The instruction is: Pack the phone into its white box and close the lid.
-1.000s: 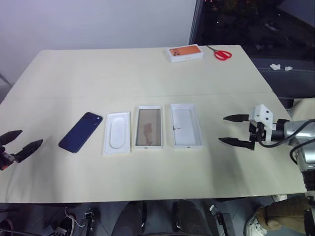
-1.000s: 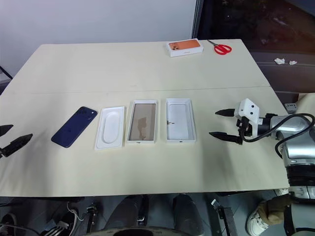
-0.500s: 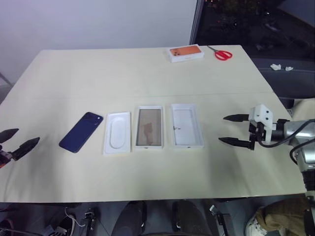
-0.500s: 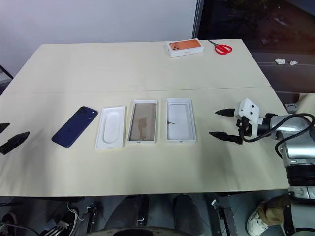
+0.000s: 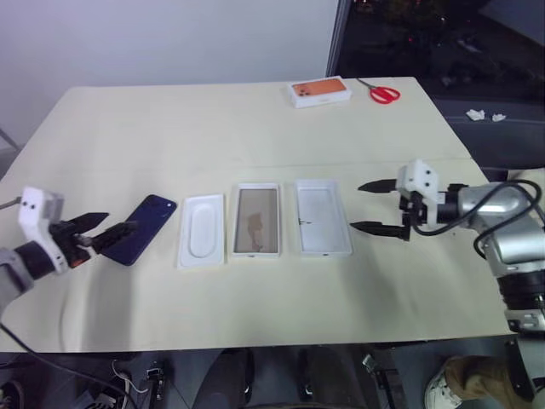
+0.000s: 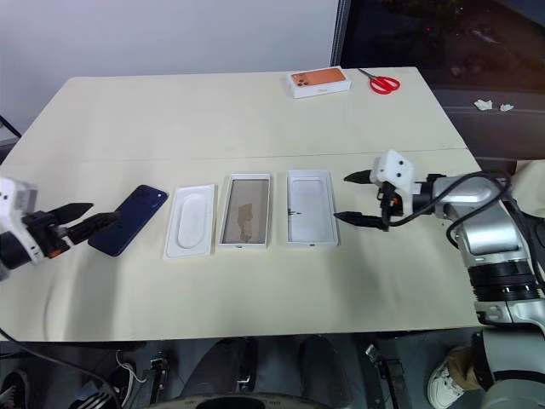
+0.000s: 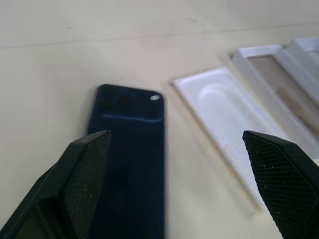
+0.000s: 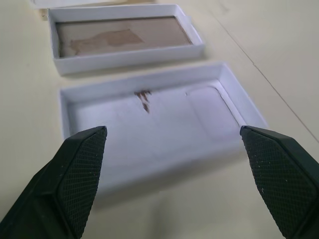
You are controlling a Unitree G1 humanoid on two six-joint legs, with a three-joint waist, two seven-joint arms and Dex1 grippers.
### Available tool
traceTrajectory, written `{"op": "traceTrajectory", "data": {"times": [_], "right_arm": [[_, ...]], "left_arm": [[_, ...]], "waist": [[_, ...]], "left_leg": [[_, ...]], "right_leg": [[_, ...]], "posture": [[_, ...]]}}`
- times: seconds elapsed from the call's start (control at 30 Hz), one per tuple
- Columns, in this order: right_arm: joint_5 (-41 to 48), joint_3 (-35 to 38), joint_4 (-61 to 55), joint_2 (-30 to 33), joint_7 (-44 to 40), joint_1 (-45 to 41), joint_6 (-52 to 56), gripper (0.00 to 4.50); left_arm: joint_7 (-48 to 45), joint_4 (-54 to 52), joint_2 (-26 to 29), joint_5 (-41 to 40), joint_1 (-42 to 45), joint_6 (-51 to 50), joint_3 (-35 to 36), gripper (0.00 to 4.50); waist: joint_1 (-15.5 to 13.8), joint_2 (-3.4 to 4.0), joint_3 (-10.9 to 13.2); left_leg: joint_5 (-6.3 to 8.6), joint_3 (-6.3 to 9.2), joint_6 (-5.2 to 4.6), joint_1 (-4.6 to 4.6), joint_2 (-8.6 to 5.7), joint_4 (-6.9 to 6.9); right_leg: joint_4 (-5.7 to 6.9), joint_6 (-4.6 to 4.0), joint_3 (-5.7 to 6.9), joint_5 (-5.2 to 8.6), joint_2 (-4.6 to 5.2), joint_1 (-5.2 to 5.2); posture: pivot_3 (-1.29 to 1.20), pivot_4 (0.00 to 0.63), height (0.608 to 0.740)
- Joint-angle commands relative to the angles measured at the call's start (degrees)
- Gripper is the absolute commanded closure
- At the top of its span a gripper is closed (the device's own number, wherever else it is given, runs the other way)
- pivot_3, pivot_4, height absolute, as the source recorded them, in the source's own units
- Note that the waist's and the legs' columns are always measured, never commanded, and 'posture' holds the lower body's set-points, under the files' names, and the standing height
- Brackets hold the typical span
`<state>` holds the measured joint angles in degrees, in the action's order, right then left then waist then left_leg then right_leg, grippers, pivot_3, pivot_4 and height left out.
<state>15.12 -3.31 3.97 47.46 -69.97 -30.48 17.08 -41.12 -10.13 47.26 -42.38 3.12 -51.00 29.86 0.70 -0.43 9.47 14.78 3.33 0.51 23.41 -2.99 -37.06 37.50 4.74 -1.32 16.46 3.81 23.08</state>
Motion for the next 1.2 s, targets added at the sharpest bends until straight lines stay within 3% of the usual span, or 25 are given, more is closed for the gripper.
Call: {"op": "traceTrajectory", "data": {"times": [0.03,0.17,0.3,0.5,0.83,0.93,1.1,1.2], "right_arm": [[0.0,-0.7,-6.3,-1.2,2.3,-2.8,2.3,0.02],[-0.4,-1.7,-8.7,-2.7,3.8,-5.0,3.6,0.02],[-4.2,-5.7,-9.8,-4.6,4.5,-5.1,-1.2,0.02],[-5.2,-7.1,-8.7,-7.4,6.1,-4.8,-2.2,0.02],[-6.0,-7.0,-7.9,-8.7,6.9,-4.9,-4.1,0.02],[-5.8,-6.9,-8.3,-8.6,7.1,-4.7,-4.2,0.0],[-5.6,-6.5,-8.9,-8.4,7.4,-4.2,-4.1,0.0],[-5.4,-6.5,-9.7,-8.4,7.6,-3.9,-3.9,0.0]], "left_arm": [[8.0,-3.3,-3.1,-0.9,2.3,-5.8,-1.9,0.05],[11.9,-4.8,-5.1,0.5,2.4,-7.2,-4.1,0.05],[17.9,-5.1,-12.8,-2.5,6.1,-10.3,-4.7,0.05],[22.9,-3.6,-18.4,-1.8,8.0,-10.4,-5.6,0.05],[22.9,0.9,-23.8,-5.7,8.6,-12.0,-5.4,0.05],[22.5,2.1,-24.9,-6.2,7.9,-11.6,-5.0,0.91],[22.6,3.0,-26.3,-6.9,6.8,-11.7,-4.9,3.48],[22.6,3.2,-27.1,-7.3,6.4,-11.4,-4.8,3.48]], "waist": [[0.0,0.0,0.0],[0.0,-0.02,0.0],[-0.2,-0.14,-0.1],[-0.1,-0.18,0.0],[-0.2,-0.16,0.0],[-0.2,-0.13,-0.1],[-0.2,-0.14,-0.1],[-0.3,-0.14,-0.1]], "left_leg": [[0.0,0.0,0.0,0.02,-0.01,-0.01],[-0.02,0.0,0.03,0.01,-0.02,-0.05],[-0.03,0.04,0.05,0.01,-0.03,-0.08],[-0.06,0.04,0.1,0.02,-0.06,-0.08],[-0.09,0.06,0.14,0.0,-0.07,-0.1],[-0.1,0.07,0.14,-0.03,-0.08,-0.09],[-0.1,0.07,0.14,-0.03,-0.09,-0.09],[-0.09,0.08,0.14,-0.03,-0.09,-0.1]], "right_leg": [[0.0,0.0,0.0,0.0,0.0,0.01],[0.04,0.01,-0.01,-0.01,-0.03,0.03],[0.04,0.01,0.03,-0.01,-0.03,0.0],[0.06,0.02,0.02,-0.01,-0.04,0.02],[0.09,0.02,0.04,-0.01,-0.06,-0.01],[0.09,0.02,0.05,-0.01,-0.06,-0.05],[0.08,0.02,0.05,-0.01,-0.06,-0.05],[0.08,0.02,0.05,-0.01,-0.05,-0.07]], "posture": [[0.0,0.15,0.74],[0.0,0.15,0.74],[0.0,0.15,0.74],[0.0,0.15,0.74],[0.0,0.15,0.74],[0.0,0.15,0.74],[0.0,0.15,0.74],[0.0,0.15,0.74]]}}
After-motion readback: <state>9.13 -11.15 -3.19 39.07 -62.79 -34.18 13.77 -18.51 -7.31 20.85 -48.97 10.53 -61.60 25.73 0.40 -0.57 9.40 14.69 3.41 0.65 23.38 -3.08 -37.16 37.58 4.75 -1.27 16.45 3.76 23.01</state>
